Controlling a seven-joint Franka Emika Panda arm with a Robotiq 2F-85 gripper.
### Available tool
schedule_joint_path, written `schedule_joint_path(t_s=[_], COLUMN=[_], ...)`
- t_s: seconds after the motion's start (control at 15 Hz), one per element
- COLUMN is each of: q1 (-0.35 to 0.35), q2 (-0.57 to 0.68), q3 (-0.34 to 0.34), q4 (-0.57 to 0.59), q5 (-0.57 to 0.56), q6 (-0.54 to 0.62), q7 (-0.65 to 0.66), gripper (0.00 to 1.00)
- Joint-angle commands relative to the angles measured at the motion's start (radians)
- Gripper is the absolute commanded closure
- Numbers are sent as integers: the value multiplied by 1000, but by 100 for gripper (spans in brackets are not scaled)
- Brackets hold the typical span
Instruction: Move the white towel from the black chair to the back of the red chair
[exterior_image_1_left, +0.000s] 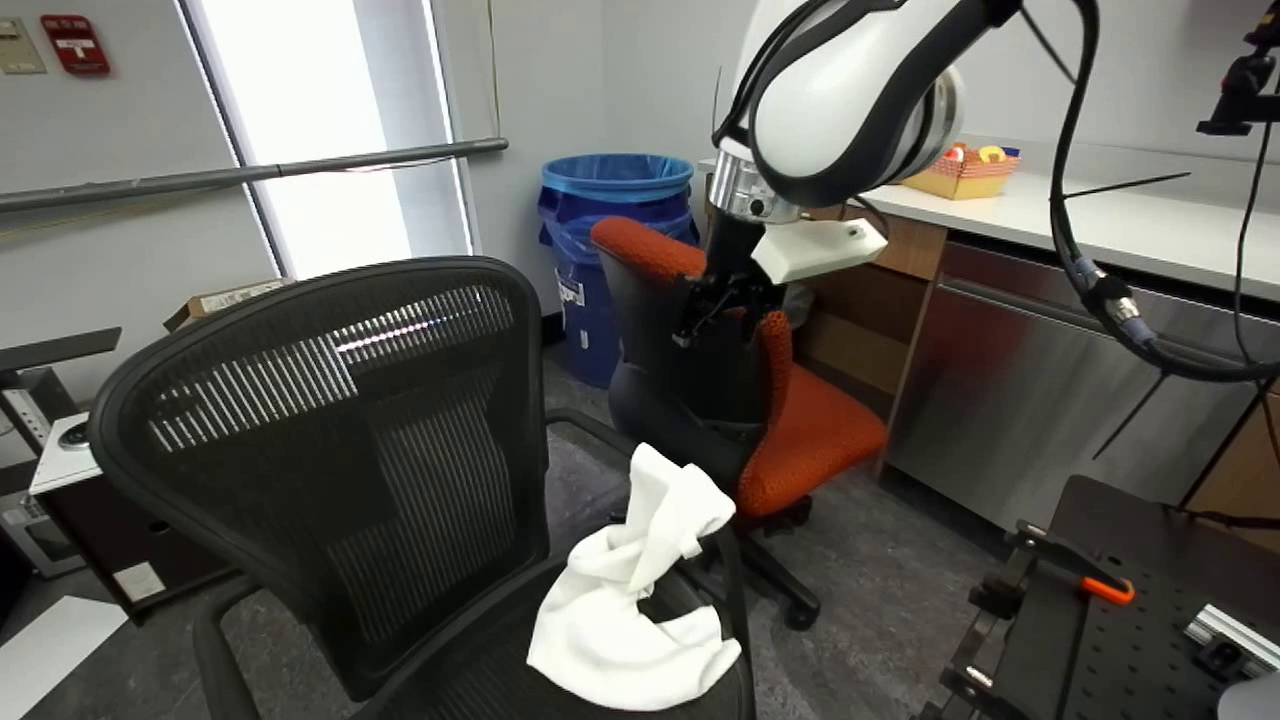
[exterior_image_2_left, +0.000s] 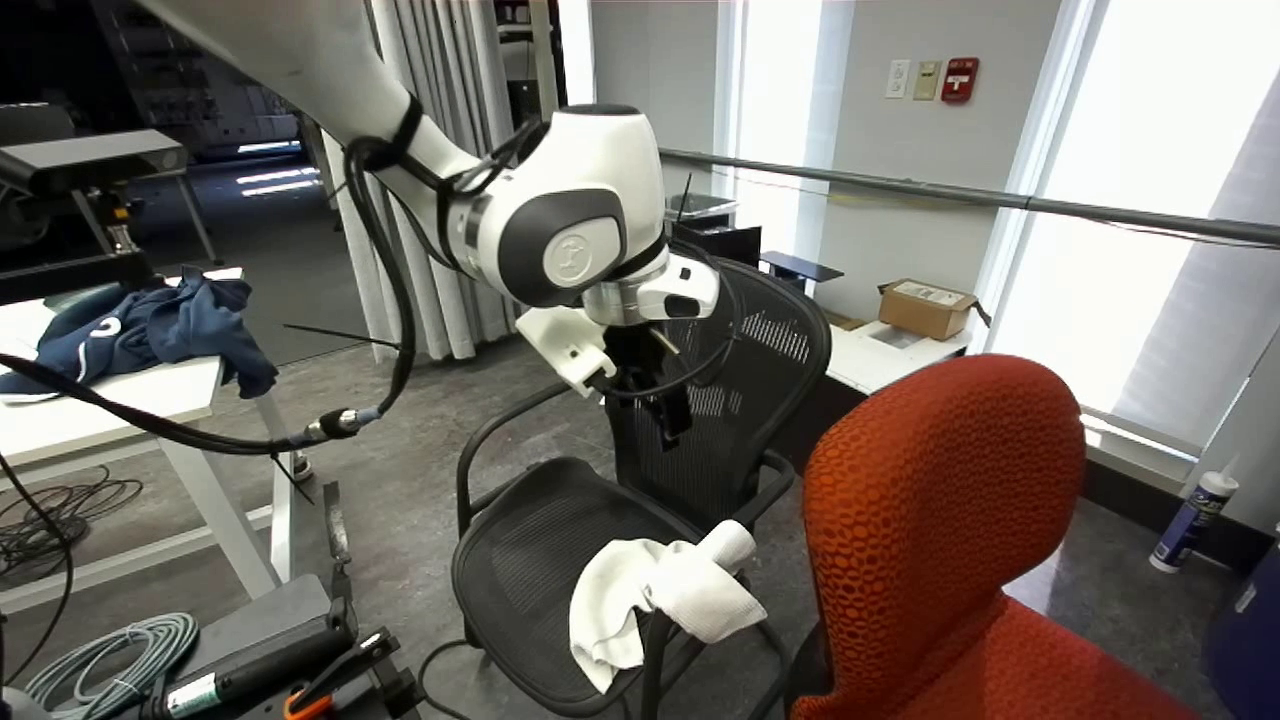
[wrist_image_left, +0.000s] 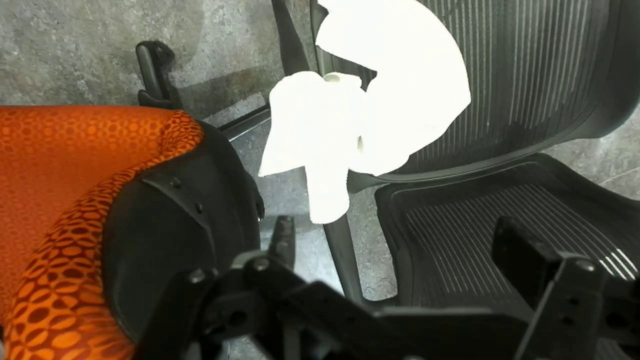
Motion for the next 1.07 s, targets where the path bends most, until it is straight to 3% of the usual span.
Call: schedule_joint_path(t_s=[0.0,0.33,1.0], q1=[13,61,131], q2=[179,348,550], q3=[-28,-87,-156], q4=[136,247,355], q5=[-116,-205,-193], q6=[-1,3,67], q7=[79,122,146], gripper=[0,0,0])
